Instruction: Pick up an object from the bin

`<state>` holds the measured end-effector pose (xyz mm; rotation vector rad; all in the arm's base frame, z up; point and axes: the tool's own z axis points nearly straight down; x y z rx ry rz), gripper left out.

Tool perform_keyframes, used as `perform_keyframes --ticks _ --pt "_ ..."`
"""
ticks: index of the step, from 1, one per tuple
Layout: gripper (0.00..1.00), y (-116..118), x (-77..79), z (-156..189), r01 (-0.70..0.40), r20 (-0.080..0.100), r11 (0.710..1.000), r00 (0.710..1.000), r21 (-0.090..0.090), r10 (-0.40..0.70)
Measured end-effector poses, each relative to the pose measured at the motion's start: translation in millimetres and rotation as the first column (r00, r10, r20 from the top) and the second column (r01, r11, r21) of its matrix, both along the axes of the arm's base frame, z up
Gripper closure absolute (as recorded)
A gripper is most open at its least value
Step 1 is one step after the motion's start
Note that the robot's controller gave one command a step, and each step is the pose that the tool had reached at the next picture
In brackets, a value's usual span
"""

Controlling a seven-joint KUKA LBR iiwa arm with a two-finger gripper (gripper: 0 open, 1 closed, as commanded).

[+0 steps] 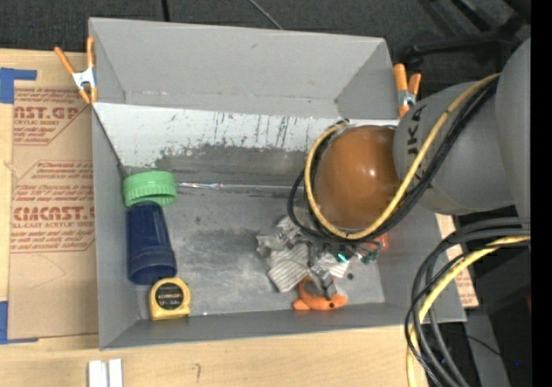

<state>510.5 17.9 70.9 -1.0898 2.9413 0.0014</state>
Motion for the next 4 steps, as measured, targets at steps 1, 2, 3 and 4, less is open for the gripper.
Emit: perform_keyframes --ticks 1,2,3,4 --pt "0.0 0.0 0.0 0.0 0.0 0.0 1.0 1.0 0.0 0.0" --pt "0.0 0.0 0.0 0.0 0.0 0.0 1.0 1.0 0.0 0.0" --pt "0.0 0.0 0.0 0.0 0.0 0.0 1.0 1.0 0.0 0.0" --pt "1.0 0.2 -1.0 -0.3 0.001 -0.004 1.0 1.0 0.0 -0.001"
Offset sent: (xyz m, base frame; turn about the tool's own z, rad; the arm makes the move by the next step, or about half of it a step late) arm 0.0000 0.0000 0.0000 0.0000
